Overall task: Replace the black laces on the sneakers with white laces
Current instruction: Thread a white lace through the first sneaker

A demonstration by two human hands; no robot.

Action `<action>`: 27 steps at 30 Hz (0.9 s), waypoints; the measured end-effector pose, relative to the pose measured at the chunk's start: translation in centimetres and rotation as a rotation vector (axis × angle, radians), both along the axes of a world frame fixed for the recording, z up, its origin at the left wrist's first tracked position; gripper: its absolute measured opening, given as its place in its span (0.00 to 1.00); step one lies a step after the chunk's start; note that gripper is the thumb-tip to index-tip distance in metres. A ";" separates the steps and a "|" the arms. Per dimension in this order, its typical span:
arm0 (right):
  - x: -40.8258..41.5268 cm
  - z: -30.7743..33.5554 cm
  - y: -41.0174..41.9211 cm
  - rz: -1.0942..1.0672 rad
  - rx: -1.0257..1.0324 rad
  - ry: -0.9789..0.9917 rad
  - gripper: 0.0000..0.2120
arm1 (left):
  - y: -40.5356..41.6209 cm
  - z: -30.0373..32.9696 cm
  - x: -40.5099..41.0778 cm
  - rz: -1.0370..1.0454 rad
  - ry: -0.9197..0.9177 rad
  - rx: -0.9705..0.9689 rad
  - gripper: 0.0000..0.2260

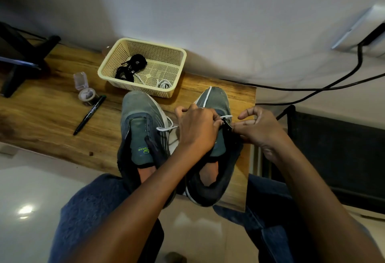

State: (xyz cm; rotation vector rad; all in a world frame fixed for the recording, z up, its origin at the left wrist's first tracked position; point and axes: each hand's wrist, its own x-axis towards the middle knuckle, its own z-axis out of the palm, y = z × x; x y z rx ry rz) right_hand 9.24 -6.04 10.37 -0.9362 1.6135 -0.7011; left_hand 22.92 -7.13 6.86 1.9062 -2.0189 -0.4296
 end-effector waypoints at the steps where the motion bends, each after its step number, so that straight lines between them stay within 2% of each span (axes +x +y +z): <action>1: 0.0 -0.1 0.0 0.000 0.002 0.003 0.13 | 0.1 0.0 -0.1 0.008 -0.003 -0.002 0.07; 9: 0.2 0.1 0.0 -0.023 -0.010 -0.005 0.13 | -0.2 0.2 -0.1 0.069 0.059 0.035 0.08; 27: 0.4 0.2 0.3 0.026 -0.007 0.006 0.11 | -0.2 0.1 0.0 0.011 0.059 0.083 0.06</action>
